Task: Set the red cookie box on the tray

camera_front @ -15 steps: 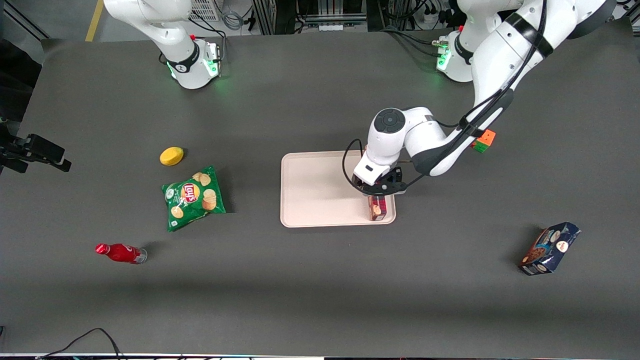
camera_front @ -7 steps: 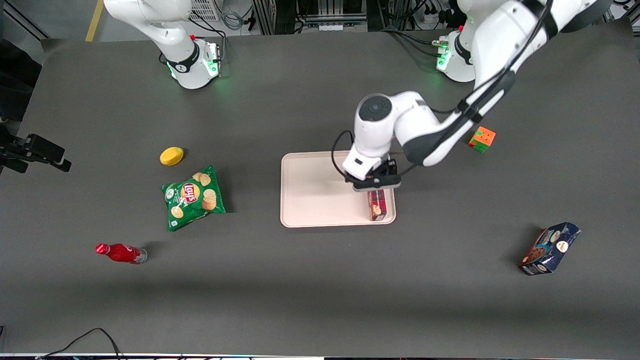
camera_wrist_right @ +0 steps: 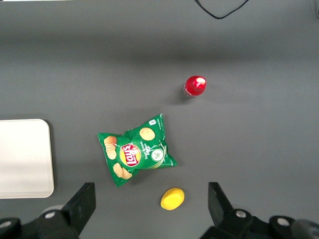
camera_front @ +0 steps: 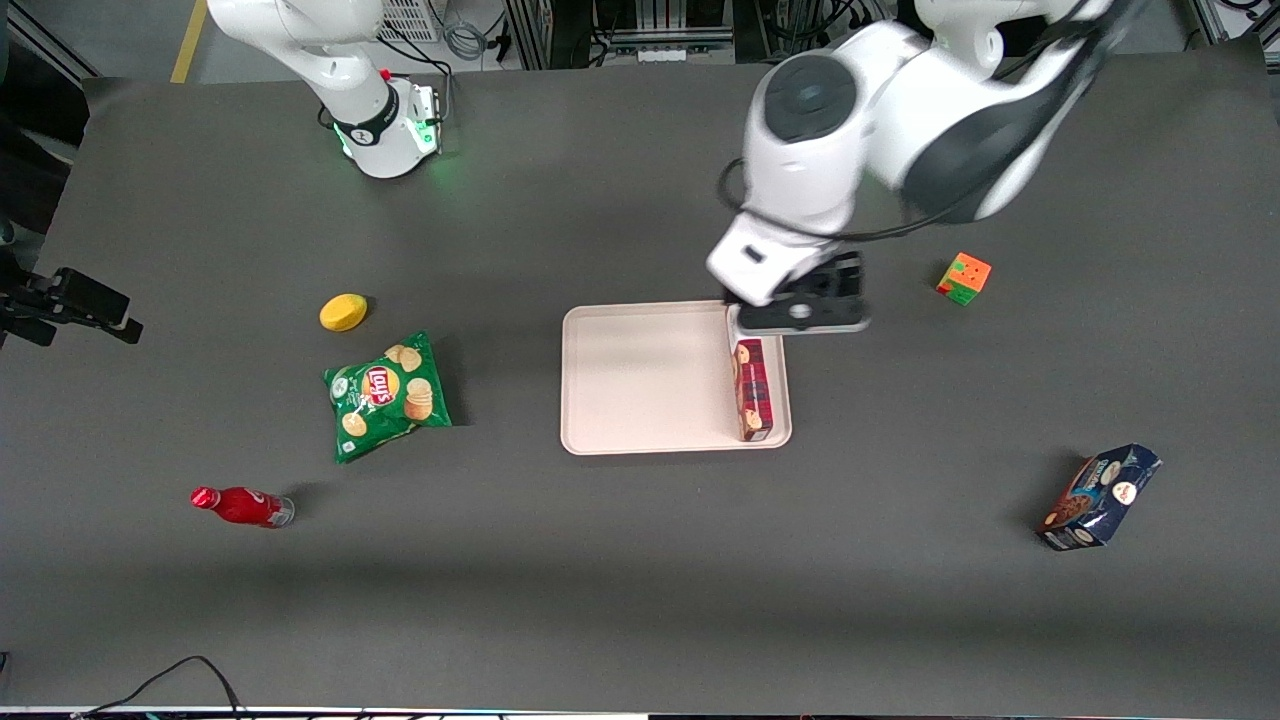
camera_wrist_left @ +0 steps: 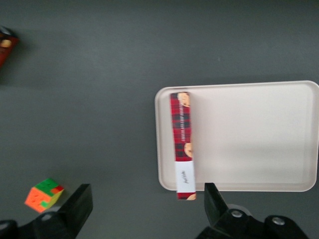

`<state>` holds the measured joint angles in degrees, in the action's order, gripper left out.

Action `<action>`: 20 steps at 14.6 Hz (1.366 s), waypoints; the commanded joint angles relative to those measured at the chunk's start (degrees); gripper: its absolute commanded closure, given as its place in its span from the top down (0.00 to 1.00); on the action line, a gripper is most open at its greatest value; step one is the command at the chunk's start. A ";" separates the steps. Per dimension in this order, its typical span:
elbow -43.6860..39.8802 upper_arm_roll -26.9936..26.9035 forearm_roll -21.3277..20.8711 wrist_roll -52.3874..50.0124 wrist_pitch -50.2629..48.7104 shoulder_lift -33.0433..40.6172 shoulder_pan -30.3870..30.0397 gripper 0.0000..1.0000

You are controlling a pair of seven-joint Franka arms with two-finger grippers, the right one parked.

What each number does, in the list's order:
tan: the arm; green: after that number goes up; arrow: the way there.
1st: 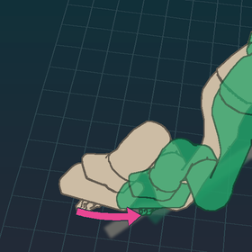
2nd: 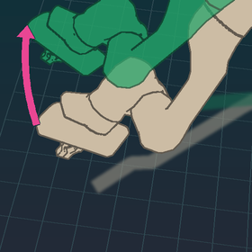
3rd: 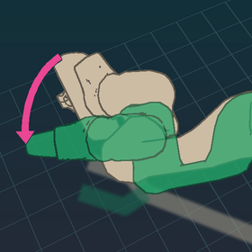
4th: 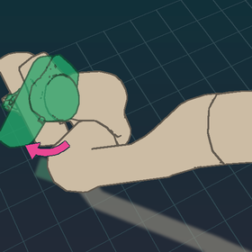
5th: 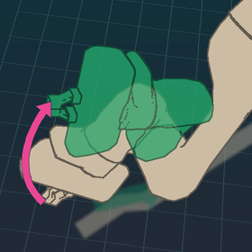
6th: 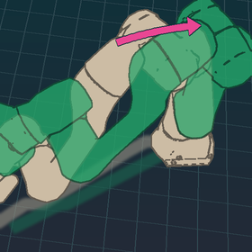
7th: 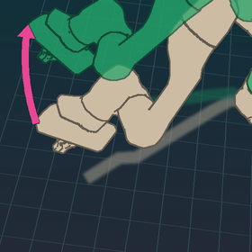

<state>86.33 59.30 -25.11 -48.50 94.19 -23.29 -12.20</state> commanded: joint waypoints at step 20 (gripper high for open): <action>20.99 -57.28 23.36 36.55 9.87 28.31 17.03 1.00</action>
<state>105.98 3.15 -1.38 -11.77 102.64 4.01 3.69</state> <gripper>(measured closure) 0.000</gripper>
